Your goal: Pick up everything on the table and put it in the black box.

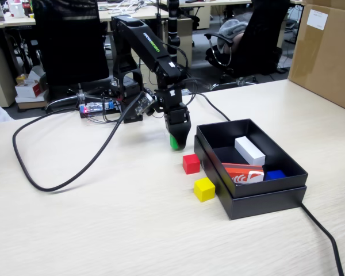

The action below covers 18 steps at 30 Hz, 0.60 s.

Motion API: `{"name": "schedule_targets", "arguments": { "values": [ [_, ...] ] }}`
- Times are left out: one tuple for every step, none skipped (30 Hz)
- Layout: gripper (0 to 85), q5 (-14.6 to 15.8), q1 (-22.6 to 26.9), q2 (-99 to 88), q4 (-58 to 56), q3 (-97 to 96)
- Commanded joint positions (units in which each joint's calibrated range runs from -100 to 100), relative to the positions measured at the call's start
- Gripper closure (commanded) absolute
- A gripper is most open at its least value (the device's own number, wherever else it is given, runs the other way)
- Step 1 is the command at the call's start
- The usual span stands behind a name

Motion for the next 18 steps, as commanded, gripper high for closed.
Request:
{"name": "schedule_targets", "arguments": {
  "values": [
    [79.0, 0.10, 0.05, -9.38, -6.78, 9.50],
    [79.0, 0.10, 0.73, -11.90, -7.56, 13.86],
    [79.0, 0.10, 1.22, -12.48, -7.56, 15.85],
    [79.0, 0.10, 1.90, -12.48, -7.56, 18.39],
    [79.0, 0.10, 2.39, -12.48, -7.56, 19.75],
    [78.9, 0.10, 3.08, -11.79, -7.39, 21.47],
    [78.9, 0.05, 3.76, -9.38, -6.87, 23.65],
    [78.9, 0.05, 4.10, -5.94, -6.78, 26.37],
    [78.9, 0.00, 4.20, -2.27, -6.78, 29.36],
    [78.9, -0.20, 4.30, 1.98, -6.78, 32.53],
    [78.9, -0.68, 4.44, 6.23, -6.78, 35.52],
    [78.7, -1.07, 4.44, 9.32, -6.78, 37.52],
    [78.7, -1.47, 4.44, 12.77, -6.78, 39.97],
    [78.7, -1.90, 4.44, 15.86, -6.78, 42.05],
    [78.7, -2.78, 4.44, 19.88, -6.78, 44.41],
    [78.7, -3.27, 4.49, 21.37, -6.78, 45.41],
    [78.7, -3.96, 4.54, 23.55, -6.70, 46.86],
    [78.7, -5.13, 4.54, 26.31, -6.18, 48.40]
  ]
}}
